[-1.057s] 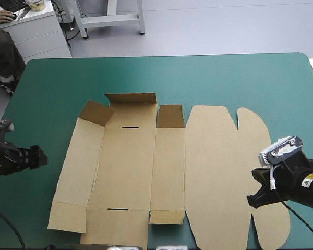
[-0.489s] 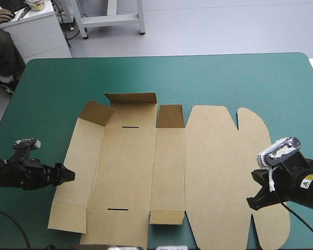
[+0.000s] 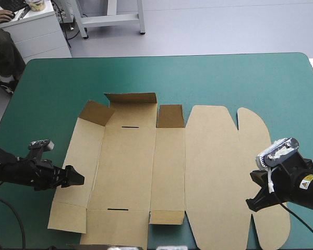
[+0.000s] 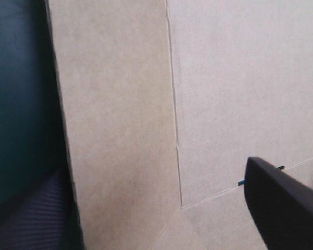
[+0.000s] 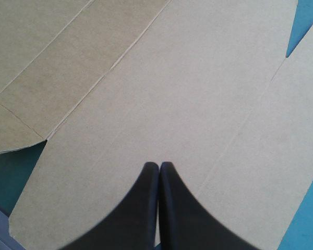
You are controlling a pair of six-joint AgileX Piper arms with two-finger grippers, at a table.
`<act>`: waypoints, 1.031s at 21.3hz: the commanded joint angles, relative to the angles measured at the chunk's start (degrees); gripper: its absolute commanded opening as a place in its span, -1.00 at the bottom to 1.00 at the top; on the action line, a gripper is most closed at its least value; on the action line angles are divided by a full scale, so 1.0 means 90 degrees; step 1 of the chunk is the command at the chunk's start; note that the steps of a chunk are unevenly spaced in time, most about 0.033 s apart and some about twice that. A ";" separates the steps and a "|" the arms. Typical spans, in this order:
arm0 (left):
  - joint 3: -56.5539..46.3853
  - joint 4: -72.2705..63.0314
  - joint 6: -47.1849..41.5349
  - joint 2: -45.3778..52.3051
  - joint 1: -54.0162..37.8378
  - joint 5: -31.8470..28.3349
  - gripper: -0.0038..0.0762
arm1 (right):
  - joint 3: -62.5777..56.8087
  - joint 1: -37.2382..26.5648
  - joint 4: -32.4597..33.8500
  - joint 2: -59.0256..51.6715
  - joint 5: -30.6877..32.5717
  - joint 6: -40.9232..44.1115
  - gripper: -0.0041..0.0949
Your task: Fold the box
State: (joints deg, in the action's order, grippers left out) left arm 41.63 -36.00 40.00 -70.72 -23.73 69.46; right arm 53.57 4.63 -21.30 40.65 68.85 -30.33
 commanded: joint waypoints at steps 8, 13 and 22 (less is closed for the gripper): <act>0.0127 -0.0393 -0.0048 -0.1016 0.0706 0.0496 0.60 | 0.0149 0.0036 -0.0144 0.0019 -0.0242 -0.0027 -0.96; 0.0127 -0.0365 -0.0163 -0.1029 0.0797 0.0393 0.03 | 0.0149 0.0036 -0.0144 0.0019 -0.0242 -0.0027 -0.95; 0.0127 -0.0110 -0.0179 -0.1029 0.0797 -0.0290 -0.93 | 0.0149 0.0036 -0.0144 0.0019 -0.0242 -0.0027 -0.96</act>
State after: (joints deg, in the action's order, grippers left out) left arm 41.68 -36.01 38.53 -81.19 -16.87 68.47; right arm 53.57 4.67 -21.30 40.65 68.85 -30.33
